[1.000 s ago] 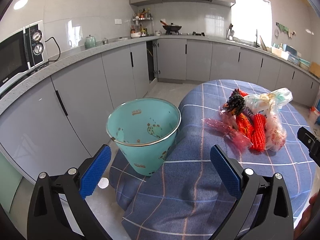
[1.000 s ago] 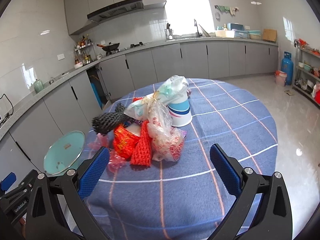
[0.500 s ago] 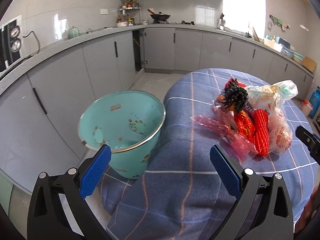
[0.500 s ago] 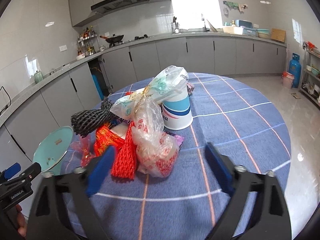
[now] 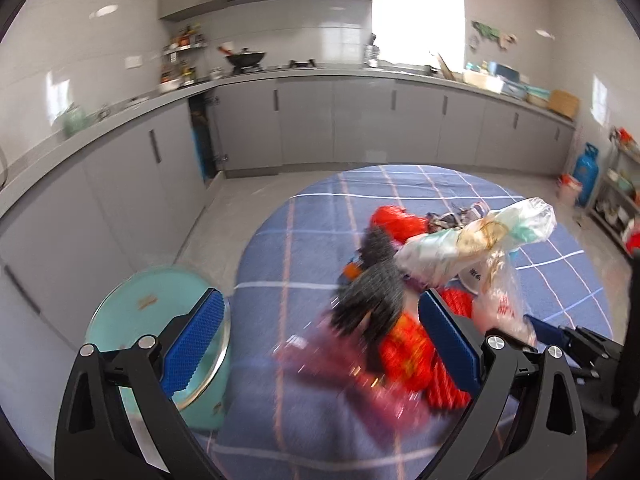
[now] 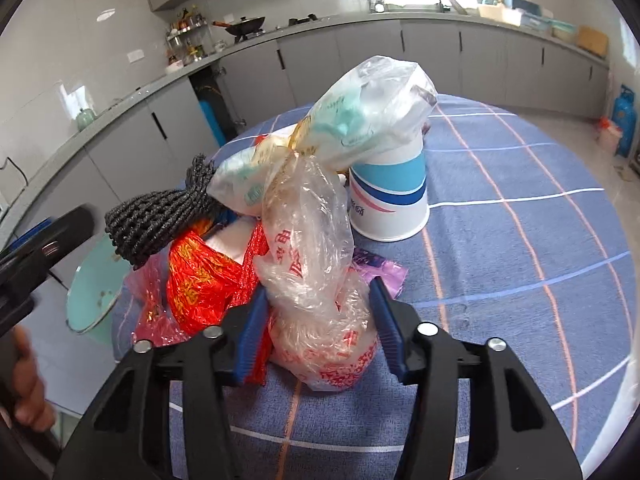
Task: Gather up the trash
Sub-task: 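Grasp the black scouring pad with the left gripper while the right gripper grasps a clear plastic bag, then carry the scouring pad and clear bag over the teal bin and open both grippers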
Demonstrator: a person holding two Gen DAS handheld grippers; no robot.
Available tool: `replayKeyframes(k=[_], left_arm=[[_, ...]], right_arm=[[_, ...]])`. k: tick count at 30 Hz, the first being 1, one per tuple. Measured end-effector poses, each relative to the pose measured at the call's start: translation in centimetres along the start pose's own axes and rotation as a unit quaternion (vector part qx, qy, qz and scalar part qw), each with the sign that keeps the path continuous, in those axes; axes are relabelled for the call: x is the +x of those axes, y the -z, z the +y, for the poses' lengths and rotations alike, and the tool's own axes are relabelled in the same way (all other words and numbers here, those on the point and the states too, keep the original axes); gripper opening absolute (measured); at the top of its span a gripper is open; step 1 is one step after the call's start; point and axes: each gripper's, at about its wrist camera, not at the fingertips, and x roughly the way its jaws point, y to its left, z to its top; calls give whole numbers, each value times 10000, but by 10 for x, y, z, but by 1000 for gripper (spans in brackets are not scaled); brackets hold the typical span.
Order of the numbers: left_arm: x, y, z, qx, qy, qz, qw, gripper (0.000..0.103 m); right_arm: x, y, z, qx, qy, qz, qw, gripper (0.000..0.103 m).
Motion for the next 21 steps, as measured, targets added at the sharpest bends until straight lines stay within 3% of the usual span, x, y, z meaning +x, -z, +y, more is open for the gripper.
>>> replayKeyframes(k=[2,7,10,11,12,16,21], left_arm=[[13,-4,-5,53,45,113,9999,93],[46,-9,-13,11,260,493,9984,67],[53,-8,-9,-99,502,559,9971,41],[54,-8,-10,-113,644,542,9964,26],[54,-7,-9,-121,704,532,9960,22],[46,-11,-7,-145,831,389,9957,21],[3,-25,7,-323,1012,-310,9939,21]], right_arm=[[-4,-2,-3,-20,-140,-6,9999,39],[-32,-5,-8,31,-347,-297,9990,38],[-45,-5,-8,12,-449,-389,9982,38],[-48,-5,-7,14,-484,-407,9980,38],[-52,-5,-6,4,-534,-436,9976,38],[-65,-8,-3,-23,-539,-663,9963,38],[-79,-16,2,-56,-388,-1051,9937,38]])
